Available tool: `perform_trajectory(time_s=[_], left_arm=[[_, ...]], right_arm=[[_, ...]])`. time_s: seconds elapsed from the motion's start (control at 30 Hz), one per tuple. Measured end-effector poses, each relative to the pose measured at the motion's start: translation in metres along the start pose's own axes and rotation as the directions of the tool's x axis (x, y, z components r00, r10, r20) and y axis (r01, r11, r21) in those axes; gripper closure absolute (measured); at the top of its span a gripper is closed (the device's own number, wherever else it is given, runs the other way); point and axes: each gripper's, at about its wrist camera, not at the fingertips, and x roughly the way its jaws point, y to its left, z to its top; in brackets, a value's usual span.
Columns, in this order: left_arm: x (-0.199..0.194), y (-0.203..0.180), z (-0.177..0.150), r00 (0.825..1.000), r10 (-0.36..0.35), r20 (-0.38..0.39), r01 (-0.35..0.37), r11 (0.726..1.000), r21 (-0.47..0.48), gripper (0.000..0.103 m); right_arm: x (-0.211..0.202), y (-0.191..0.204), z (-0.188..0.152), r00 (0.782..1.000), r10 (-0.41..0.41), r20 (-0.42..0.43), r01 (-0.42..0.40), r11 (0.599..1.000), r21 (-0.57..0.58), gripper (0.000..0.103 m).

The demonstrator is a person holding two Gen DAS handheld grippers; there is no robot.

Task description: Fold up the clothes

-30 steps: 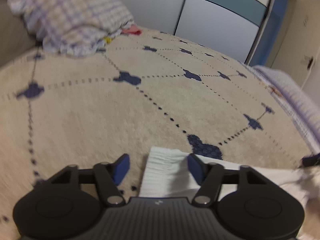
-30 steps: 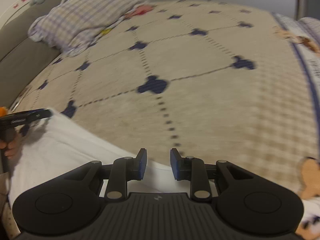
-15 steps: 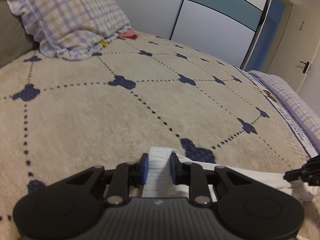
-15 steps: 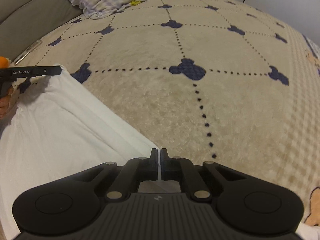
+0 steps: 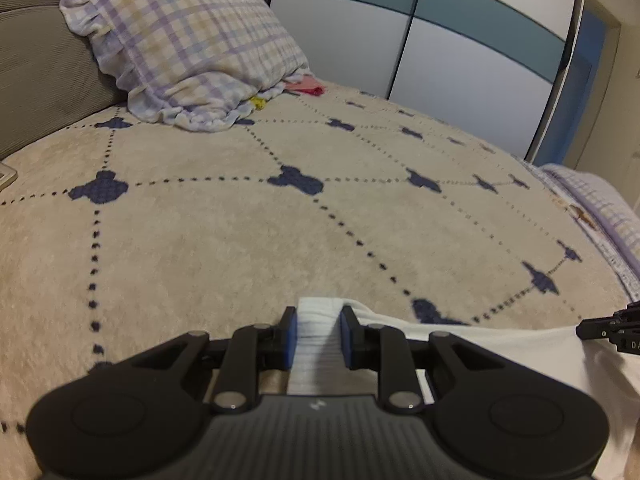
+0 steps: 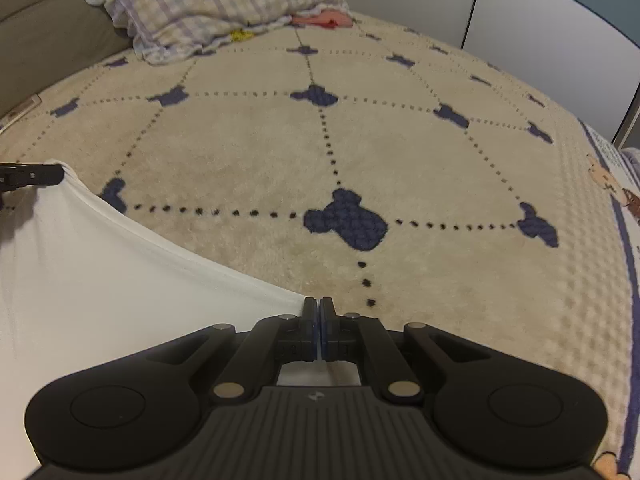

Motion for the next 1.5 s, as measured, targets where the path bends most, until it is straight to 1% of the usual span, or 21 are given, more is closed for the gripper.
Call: perform_trajectory(time_s=[0.17,0.2,0.23,0.27,0.3,0.33,0.5,0.6,0.7,0.87,1.0,1.2,1.4,1.5], left_arm=[[0.004,-0.009,-0.004,0.999,0.036,0.002,-0.036,0.998,0.052,0.077],[0.003,-0.01,-0.004,0.999,0.039,0.001,-0.039,0.998,0.055,0.071],[0.002,-0.011,-0.003,0.999,0.041,-0.003,-0.041,0.998,0.055,0.066],[0.001,-0.012,-0.002,0.999,0.043,-0.005,-0.042,0.998,0.049,0.056],[-0.001,-0.012,0.0,0.999,0.046,-0.001,-0.046,0.998,0.044,0.05],[-0.004,-0.013,0.002,0.999,0.05,0.007,-0.05,0.998,0.039,0.048],[-0.018,-0.021,0.01,0.998,0.053,0.037,-0.055,0.997,0.054,0.04],[-0.026,-0.033,0.011,0.998,0.034,0.054,-0.038,0.997,0.073,0.038],[-0.03,-0.048,0.01,0.998,-0.009,0.061,0.004,0.996,0.094,0.038],[-0.033,-0.073,0.002,0.997,-0.071,0.043,0.065,0.988,0.137,0.037],[-0.034,-0.089,-0.005,0.992,-0.123,0.02,0.119,0.982,0.149,0.037],[-0.033,-0.112,-0.019,0.979,-0.204,-0.014,0.204,0.965,0.167,0.037],[-0.032,-0.131,-0.033,0.968,-0.247,-0.048,0.251,0.941,0.225,0.037],[-0.032,-0.138,-0.038,0.964,-0.259,-0.063,0.267,0.933,0.242,0.037]], right_arm=[[0.001,-0.002,-0.001,1.0,0.005,-0.004,-0.005,0.999,0.041,0.099],[-0.001,-0.003,-0.001,1.0,0.008,-0.007,-0.008,0.999,0.047,0.099],[-0.003,-0.004,-0.001,1.0,0.011,-0.01,-0.01,0.999,0.053,0.096],[-0.006,-0.006,-0.001,1.0,0.01,-0.011,-0.009,0.998,0.058,0.094],[-0.01,-0.008,-0.002,1.0,0.007,-0.011,-0.006,0.998,0.062,0.09],[-0.014,-0.011,-0.003,1.0,0.004,-0.01,-0.003,0.998,0.066,0.087],[-0.044,-0.043,-0.014,0.999,-0.038,0.008,0.037,0.993,0.109,0.085],[-0.062,-0.07,-0.028,0.997,-0.078,0.006,0.076,0.986,0.149,0.084],[-0.081,-0.096,-0.043,0.993,-0.117,0.002,0.115,0.975,0.19,0.084],[-0.101,-0.122,-0.07,0.988,-0.15,-0.024,0.152,0.963,0.222,0.084],[-0.107,-0.129,-0.087,0.986,-0.161,-0.046,0.167,0.963,0.214,0.084],[-0.096,-0.136,-0.099,0.984,-0.156,-0.087,0.171,0.963,0.208,0.084],[-0.087,-0.127,-0.101,0.982,-0.151,-0.116,0.166,0.977,0.131,0.084],[-0.089,-0.126,-0.101,0.98,-0.16,-0.115,0.172,0.98,0.099,0.082]])
